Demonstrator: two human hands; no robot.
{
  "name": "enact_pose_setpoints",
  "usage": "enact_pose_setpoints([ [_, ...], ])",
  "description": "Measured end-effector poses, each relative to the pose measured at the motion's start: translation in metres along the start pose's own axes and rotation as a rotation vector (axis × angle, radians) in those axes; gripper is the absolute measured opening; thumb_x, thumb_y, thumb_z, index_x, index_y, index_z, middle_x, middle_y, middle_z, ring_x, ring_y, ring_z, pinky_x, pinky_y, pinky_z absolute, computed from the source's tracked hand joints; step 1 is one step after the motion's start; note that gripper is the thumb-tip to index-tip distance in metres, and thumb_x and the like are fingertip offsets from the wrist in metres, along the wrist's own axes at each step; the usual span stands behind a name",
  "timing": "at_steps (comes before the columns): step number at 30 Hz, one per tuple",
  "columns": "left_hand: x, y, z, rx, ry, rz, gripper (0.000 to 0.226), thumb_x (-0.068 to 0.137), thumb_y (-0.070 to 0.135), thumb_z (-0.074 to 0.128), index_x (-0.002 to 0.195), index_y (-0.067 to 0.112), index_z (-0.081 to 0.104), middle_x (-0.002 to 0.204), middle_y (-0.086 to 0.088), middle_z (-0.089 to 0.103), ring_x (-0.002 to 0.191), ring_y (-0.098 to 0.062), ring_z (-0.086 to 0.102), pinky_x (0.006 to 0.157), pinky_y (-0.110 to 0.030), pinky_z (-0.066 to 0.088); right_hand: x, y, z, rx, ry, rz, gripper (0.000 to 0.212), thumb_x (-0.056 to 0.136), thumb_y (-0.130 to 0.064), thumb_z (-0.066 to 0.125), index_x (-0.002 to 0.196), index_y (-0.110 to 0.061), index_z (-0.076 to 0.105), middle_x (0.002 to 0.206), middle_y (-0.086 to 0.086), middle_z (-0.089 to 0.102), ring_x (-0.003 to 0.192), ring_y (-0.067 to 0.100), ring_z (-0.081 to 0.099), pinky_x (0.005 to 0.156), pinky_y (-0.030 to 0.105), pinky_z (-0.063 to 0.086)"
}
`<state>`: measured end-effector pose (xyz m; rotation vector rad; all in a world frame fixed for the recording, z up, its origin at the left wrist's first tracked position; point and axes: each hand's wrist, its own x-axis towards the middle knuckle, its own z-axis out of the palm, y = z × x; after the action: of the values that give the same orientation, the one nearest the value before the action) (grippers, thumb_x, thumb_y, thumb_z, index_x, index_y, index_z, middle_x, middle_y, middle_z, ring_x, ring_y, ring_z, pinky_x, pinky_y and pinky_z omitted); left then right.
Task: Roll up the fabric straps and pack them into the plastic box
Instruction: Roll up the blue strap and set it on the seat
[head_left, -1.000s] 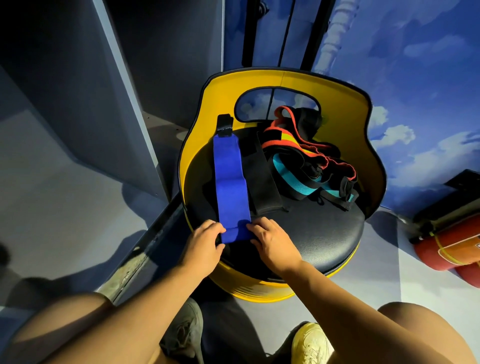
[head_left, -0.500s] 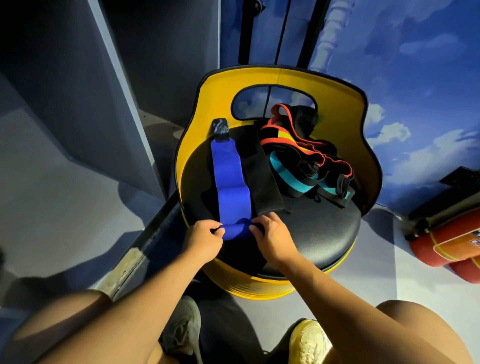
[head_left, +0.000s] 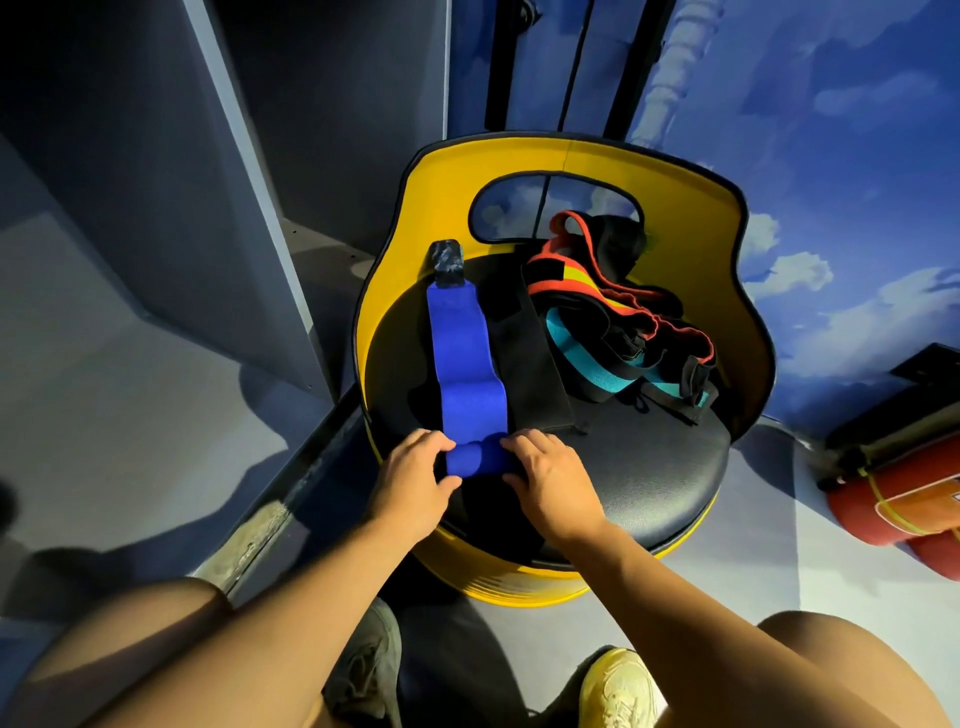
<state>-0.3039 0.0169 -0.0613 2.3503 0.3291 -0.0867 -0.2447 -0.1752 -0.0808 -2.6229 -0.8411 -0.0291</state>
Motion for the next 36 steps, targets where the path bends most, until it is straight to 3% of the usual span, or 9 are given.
enact_pose_setpoints([
  [10,-0.012,-0.005,-0.005,-0.055,-0.082,-0.108,0.045,0.100,0.033,0.059,0.143,0.022,0.053,0.143,-0.003,0.053,0.132,-0.023,0.049,0.104,-0.038,0.045,-0.011,-0.010,-0.012,0.276,-0.108,0.138,0.034,0.098,-0.028,0.061,0.129,-0.016,0.052,0.124,0.004,0.064,0.108,0.021,0.060,0.092,0.031,0.052],
  [17,0.001,0.001,-0.001,-0.229,0.063,-0.254,0.023,0.095,0.033,0.067,0.116,0.029,0.061,0.118,0.002,0.064,0.103,-0.018,0.064,0.083,-0.037,0.057,0.005,-0.014,-0.008,0.302,-0.045,0.273,0.038,0.101,-0.032,0.056,0.131,-0.009,0.061,0.120,0.005,0.060,0.107,0.020,0.060,0.092,0.026,0.048],
  [21,0.016,0.007,0.001,-0.185,0.169,-0.278,0.025,0.094,0.037,0.068,0.112,0.020,0.071,0.107,0.006,0.068,0.093,-0.011,0.058,0.071,-0.026,0.045,0.016,-0.019,-0.003,0.309,0.043,0.386,0.035,0.101,-0.036,0.055,0.123,-0.012,0.066,0.116,0.005,0.066,0.103,0.020,0.062,0.088,0.029,0.049],
  [26,0.026,0.007,0.004,-0.342,0.208,-0.367,0.024,0.092,0.036,0.071,0.105,0.016,0.075,0.081,0.014,0.064,0.077,-0.005,0.060,0.066,-0.025,0.048,0.022,-0.029,-0.001,0.461,0.173,0.519,0.020,0.099,-0.033,0.060,0.108,-0.015,0.064,0.096,0.002,0.070,0.086,0.018,0.065,0.079,0.038,0.057],
  [29,0.021,0.005,0.004,-0.358,0.180,-0.366,0.033,0.090,0.040,0.072,0.116,0.020,0.074,0.102,0.008,0.072,0.099,-0.016,0.067,0.079,-0.031,0.055,0.017,-0.030,-0.002,0.492,0.158,0.504,0.019,0.099,-0.032,0.060,0.109,-0.016,0.065,0.095,-0.002,0.069,0.087,0.016,0.067,0.077,0.034,0.057],
  [32,0.014,0.004,0.003,-0.403,0.087,-0.376,0.045,0.089,0.028,0.075,0.132,0.023,0.064,0.129,0.005,0.064,0.120,-0.020,0.059,0.093,-0.034,0.052,0.008,-0.029,-0.004,0.505,0.048,0.428,0.033,0.094,-0.020,0.067,0.125,-0.014,0.058,0.108,-0.006,0.063,0.095,0.010,0.061,0.085,0.023,0.053],
  [34,0.009,0.004,0.003,-0.390,0.081,-0.358,0.046,0.090,0.020,0.074,0.134,0.023,0.063,0.133,0.002,0.063,0.121,-0.020,0.058,0.092,-0.032,0.050,0.003,-0.029,-0.006,0.501,0.011,0.415,0.042,0.087,-0.009,0.071,0.126,-0.014,0.056,0.117,-0.003,0.063,0.099,0.007,0.055,0.086,0.013,0.048],
  [36,0.004,0.004,0.003,-0.380,0.083,-0.357,0.043,0.091,0.019,0.073,0.133,0.021,0.063,0.131,0.000,0.064,0.118,-0.020,0.059,0.088,-0.029,0.049,0.000,-0.029,-0.008,0.479,0.008,0.411,0.044,0.084,-0.007,0.074,0.124,-0.015,0.056,0.120,-0.001,0.063,0.098,0.007,0.053,0.077,0.003,0.042],
])
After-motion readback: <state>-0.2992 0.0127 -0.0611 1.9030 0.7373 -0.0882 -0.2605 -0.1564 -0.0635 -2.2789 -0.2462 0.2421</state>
